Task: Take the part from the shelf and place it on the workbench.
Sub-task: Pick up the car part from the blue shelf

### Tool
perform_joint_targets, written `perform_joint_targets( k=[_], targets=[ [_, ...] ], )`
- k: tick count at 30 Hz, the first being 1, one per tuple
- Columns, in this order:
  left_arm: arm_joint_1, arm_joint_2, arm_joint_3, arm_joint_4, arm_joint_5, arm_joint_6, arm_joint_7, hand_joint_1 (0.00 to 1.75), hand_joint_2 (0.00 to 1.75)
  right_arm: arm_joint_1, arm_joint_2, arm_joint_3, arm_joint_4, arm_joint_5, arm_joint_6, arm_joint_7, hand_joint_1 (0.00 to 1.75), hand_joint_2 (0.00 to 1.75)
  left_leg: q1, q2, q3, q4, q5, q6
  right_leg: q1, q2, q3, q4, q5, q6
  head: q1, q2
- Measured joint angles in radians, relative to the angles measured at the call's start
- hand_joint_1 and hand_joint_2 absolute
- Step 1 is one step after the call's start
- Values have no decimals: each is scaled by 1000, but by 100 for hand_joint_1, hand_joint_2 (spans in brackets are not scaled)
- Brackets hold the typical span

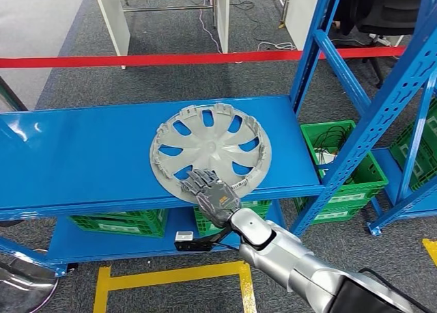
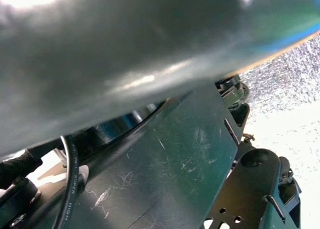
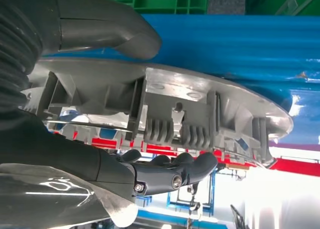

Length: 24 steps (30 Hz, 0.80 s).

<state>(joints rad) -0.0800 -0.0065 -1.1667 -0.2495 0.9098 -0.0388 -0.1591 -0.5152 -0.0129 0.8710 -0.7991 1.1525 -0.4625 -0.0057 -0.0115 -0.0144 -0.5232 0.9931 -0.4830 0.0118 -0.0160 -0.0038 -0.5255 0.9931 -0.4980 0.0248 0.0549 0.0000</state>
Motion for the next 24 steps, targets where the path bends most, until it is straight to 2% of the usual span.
perform_joint_targets(
  k=[24],
  targets=[
    [2,-1,10,0,1,-2,0,0,0,-8,9,-14,13,-13,23,3,0,175,0,0,-1,0,0,0,0,0,-1,0,1,0,0,0]
  ],
)
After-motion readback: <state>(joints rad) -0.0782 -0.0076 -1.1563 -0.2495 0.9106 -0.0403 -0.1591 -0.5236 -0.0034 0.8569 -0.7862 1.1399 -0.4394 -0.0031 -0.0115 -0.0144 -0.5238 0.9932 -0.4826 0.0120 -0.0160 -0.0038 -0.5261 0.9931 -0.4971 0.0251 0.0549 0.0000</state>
